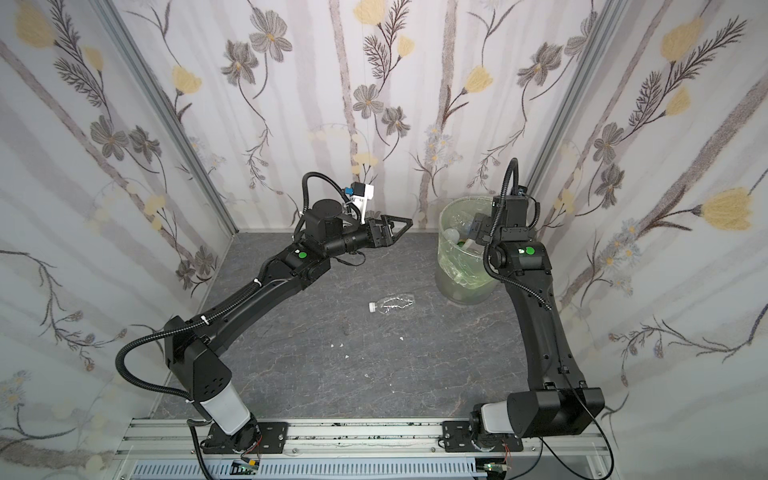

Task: Throw the plastic bottles in the bin
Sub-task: 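Open the right gripper to drop the green-labelled bottle into the bin, then move the right gripper from the bin toward the plain white-capped bottle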

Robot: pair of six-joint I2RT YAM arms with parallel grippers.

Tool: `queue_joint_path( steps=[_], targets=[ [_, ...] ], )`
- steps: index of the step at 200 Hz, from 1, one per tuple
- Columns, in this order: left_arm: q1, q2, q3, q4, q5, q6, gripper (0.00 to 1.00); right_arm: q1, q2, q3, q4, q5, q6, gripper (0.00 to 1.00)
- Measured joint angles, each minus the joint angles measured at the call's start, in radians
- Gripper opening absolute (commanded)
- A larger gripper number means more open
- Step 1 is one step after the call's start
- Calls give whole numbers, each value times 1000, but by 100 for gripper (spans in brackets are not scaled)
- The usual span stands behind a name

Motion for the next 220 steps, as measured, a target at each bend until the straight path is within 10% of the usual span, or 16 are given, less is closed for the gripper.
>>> queue_joint_path(
  steps=[220],
  targets=[
    [56, -40, -215, 0, -9, -34, 100, 159, -126, -110, 90, -58, 7, 100]
  ],
)
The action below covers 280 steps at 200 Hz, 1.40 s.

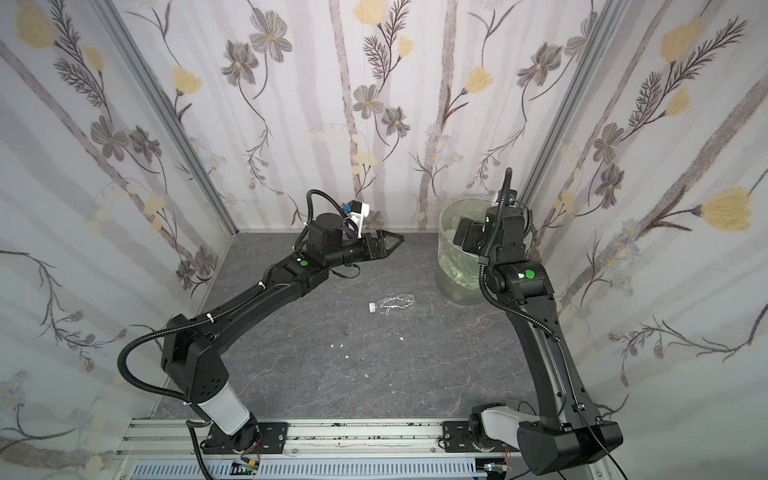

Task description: Throw the plastic bottles in the bin

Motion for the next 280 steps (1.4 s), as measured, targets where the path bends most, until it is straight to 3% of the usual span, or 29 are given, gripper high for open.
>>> queue_joint_path(
  steps=[67, 101, 124, 150, 185, 280],
  targets=[
    [129, -106, -311, -2, 3, -80, 100, 220, 53, -204, 63, -33, -23, 100],
    [158, -158, -409, -7, 12, -109, 100, 301, 164, -299, 92, -58, -26, 100],
    [172, -188, -458, 21, 21, -118, 100, 313, 227, -332, 125, -61, -12, 100],
    [198, -232, -525, 5, 25, -125, 100, 322, 398, -379, 186, -104, -4, 100],
    [214, -277, -568, 1, 35, -130, 100, 319, 486, -388, 244, -121, 15, 100],
    [234, -282, -600, 1, 35, -130, 100, 357, 532, -467, 324, -216, 77, 100]
  ],
)
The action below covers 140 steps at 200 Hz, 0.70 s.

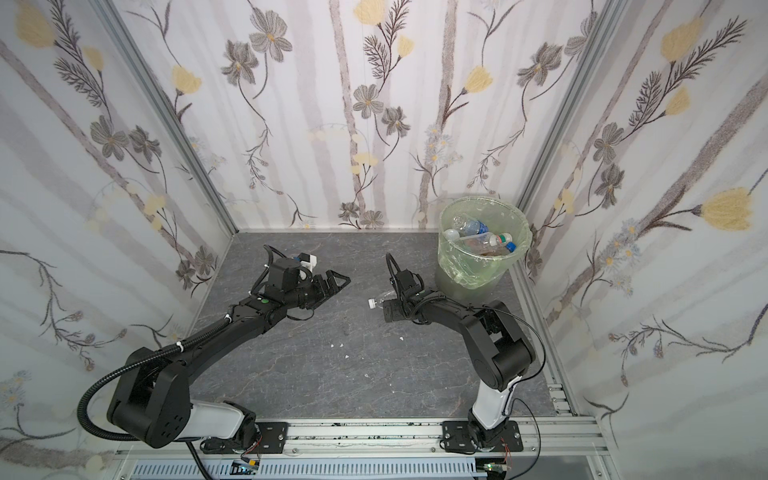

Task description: Throw the plastic bottles in the bin

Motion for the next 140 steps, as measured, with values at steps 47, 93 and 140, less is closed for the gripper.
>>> queue_joint_path(
  steps=[47, 93, 140],
  targets=[
    [28, 0, -17, 0, 8, 1, 100, 44, -37, 8, 19, -25, 14, 100],
    [36, -9, -25, -1, 8, 0, 100, -36, -73, 104, 16, -5, 3, 100],
    [33, 8, -32, 0, 20, -15, 100, -124, 35, 185, 14, -47, -2, 100]
  ],
)
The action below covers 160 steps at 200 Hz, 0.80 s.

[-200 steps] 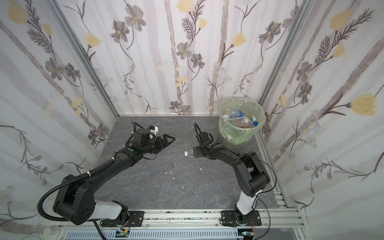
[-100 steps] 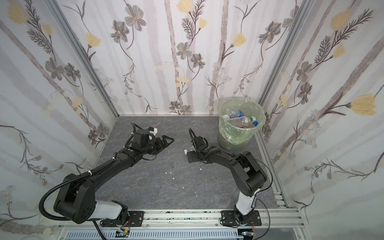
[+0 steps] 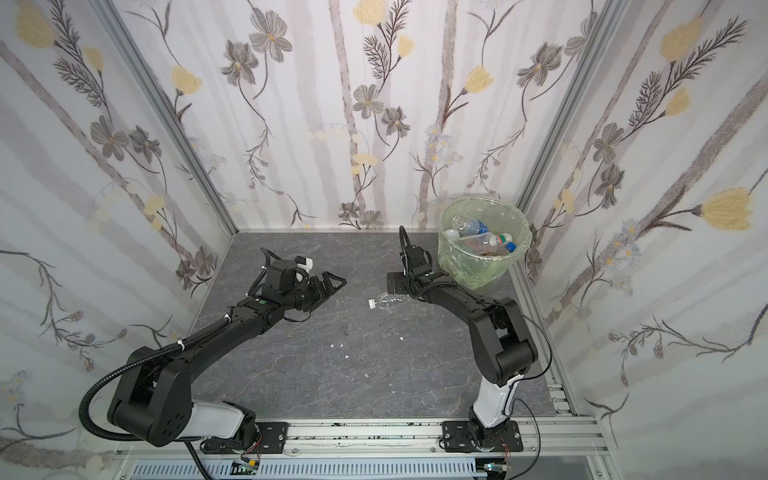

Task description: Throw the plastic bottles in the bin

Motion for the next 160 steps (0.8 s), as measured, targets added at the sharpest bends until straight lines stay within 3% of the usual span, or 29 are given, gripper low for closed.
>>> queue_joint_path(
  steps=[69, 160],
  targets=[
    [-2, 19, -27, -1, 6, -4, 100, 9, 60, -16, 14, -56, 13, 100],
    [21, 19, -48, 1, 21, 9, 100, 156, -58, -134, 34, -81, 128, 100]
  ],
)
